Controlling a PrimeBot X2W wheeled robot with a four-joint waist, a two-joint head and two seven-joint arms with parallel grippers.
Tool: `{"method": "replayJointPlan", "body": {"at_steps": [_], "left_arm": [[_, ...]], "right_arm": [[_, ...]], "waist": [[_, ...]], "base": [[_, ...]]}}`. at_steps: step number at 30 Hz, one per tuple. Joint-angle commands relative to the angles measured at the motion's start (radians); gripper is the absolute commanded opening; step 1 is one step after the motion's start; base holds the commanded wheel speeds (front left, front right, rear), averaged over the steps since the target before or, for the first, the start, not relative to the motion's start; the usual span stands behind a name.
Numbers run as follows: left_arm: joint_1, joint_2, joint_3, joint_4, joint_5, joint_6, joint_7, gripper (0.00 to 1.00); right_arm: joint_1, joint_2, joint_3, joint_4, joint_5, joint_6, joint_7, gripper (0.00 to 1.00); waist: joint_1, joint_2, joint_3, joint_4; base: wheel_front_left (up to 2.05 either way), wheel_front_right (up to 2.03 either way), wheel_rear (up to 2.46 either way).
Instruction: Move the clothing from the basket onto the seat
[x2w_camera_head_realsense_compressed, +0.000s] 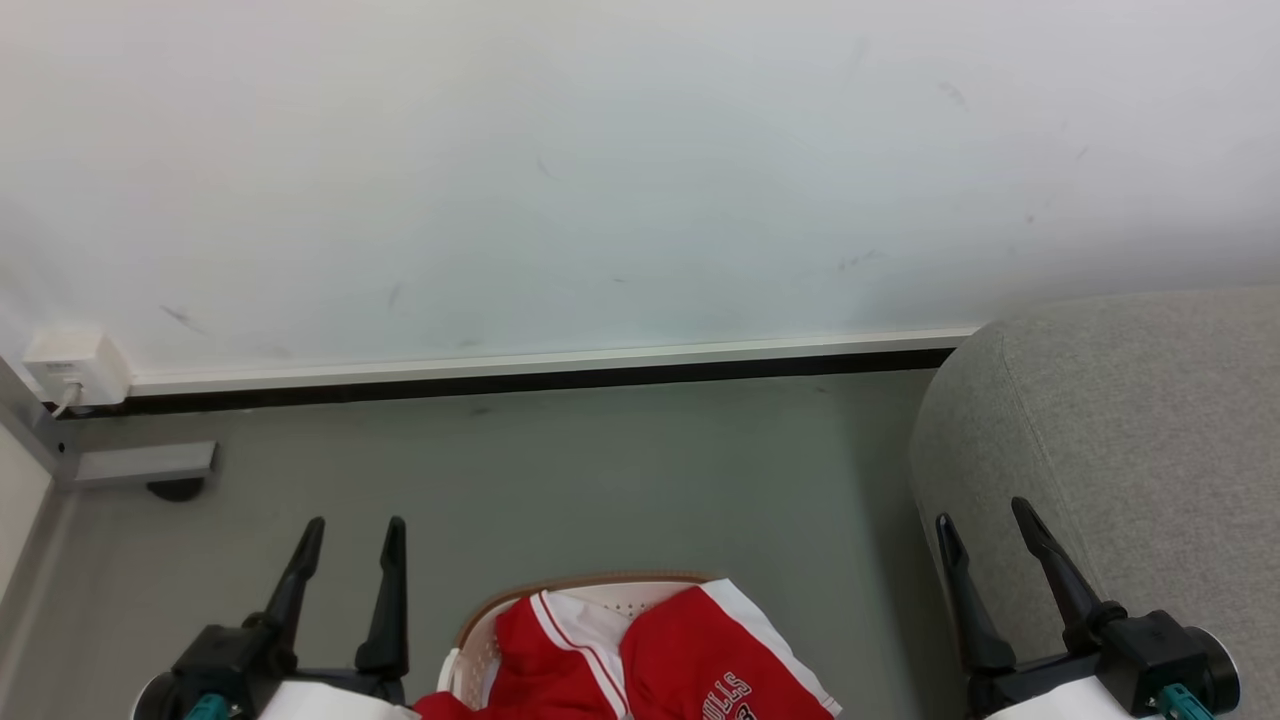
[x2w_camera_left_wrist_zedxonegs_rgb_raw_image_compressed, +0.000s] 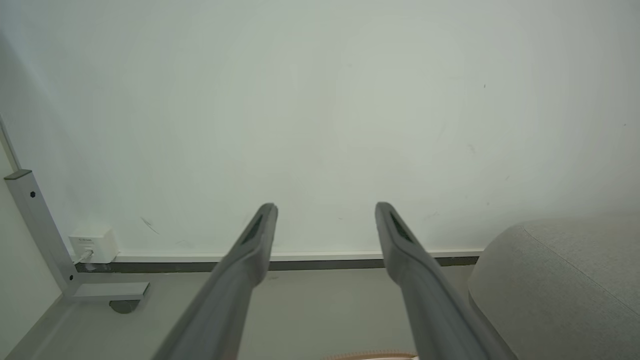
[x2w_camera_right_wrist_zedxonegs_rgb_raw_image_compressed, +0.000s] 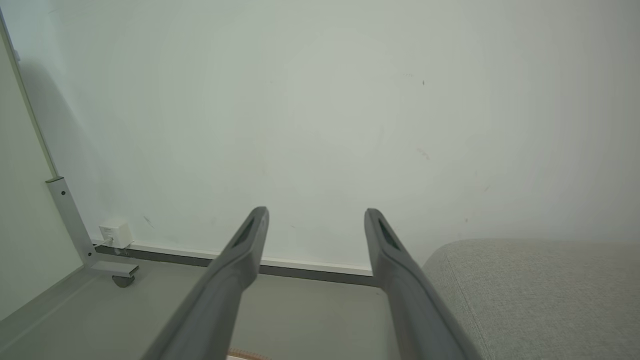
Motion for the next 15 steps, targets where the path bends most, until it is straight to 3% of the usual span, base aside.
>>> {"method": "replayJointPlan", "body": {"at_steps": [1,15], "left_arm": [[-0.001,0.003,0.003,0.001,-0.01,-0.002,-0.001,1.0],[-0.015,0.003,0.005,0.027,-0.013,0.001,-0.001,1.0]], "right_arm": [[-0.013,-0.001,-0.003,0.003,0.011,-0.002,-0.003,1.0],[-0.021,-0.001,-0.002,0.0,0.02,-0.002,-0.003,1.0]], "waist": [[0.0,-0.0001,0.001,-0.002],[0.0,-0.0001,0.042,-0.048]], "base": [[0.0,0.0,0.0],[0.0,0.0,0.0]]}}
